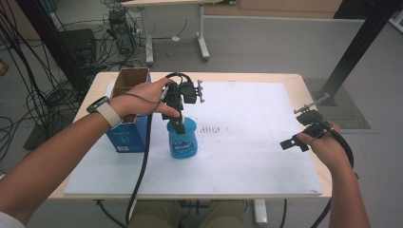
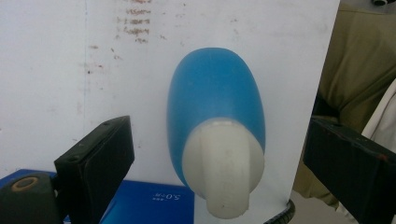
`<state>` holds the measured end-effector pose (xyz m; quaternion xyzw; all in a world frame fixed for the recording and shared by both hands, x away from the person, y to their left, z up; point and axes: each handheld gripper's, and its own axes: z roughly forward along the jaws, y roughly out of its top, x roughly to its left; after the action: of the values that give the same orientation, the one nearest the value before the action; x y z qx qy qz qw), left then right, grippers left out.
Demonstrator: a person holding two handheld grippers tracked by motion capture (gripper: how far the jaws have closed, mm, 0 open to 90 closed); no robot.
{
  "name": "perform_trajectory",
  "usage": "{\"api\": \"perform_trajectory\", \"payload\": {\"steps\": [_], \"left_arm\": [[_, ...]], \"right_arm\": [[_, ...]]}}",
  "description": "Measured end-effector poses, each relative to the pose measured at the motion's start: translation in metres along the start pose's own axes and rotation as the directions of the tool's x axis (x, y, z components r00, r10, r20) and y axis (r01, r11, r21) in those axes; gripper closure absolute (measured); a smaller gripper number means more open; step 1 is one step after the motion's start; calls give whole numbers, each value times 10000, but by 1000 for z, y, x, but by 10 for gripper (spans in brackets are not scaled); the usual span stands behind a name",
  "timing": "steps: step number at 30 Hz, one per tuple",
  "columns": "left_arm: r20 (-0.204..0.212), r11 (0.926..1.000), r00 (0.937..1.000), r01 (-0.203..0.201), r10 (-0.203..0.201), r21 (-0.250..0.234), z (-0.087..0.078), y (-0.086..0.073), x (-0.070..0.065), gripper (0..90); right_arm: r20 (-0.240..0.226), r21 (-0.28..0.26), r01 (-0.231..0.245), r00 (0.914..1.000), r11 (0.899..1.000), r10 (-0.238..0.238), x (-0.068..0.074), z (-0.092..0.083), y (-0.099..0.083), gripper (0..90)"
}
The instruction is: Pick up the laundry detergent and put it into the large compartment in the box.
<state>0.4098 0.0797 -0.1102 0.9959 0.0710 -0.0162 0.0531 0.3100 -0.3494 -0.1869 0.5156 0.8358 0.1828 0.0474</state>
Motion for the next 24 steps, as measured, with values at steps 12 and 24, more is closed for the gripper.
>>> {"api": "perform_trajectory", "payload": {"steps": [12, 24], "left_arm": [[17, 10000, 10000, 23, -23, -24, 0, -1, 1, 90], [46, 10000, 10000, 39, -39, -24, 1, -1, 2, 90]], "right_arm": [[-1, 10, -34, 10000, 10000, 34, 0, 0, 0, 87], [-4, -16, 5, 10000, 10000, -5, -1, 1, -1, 87]]}}
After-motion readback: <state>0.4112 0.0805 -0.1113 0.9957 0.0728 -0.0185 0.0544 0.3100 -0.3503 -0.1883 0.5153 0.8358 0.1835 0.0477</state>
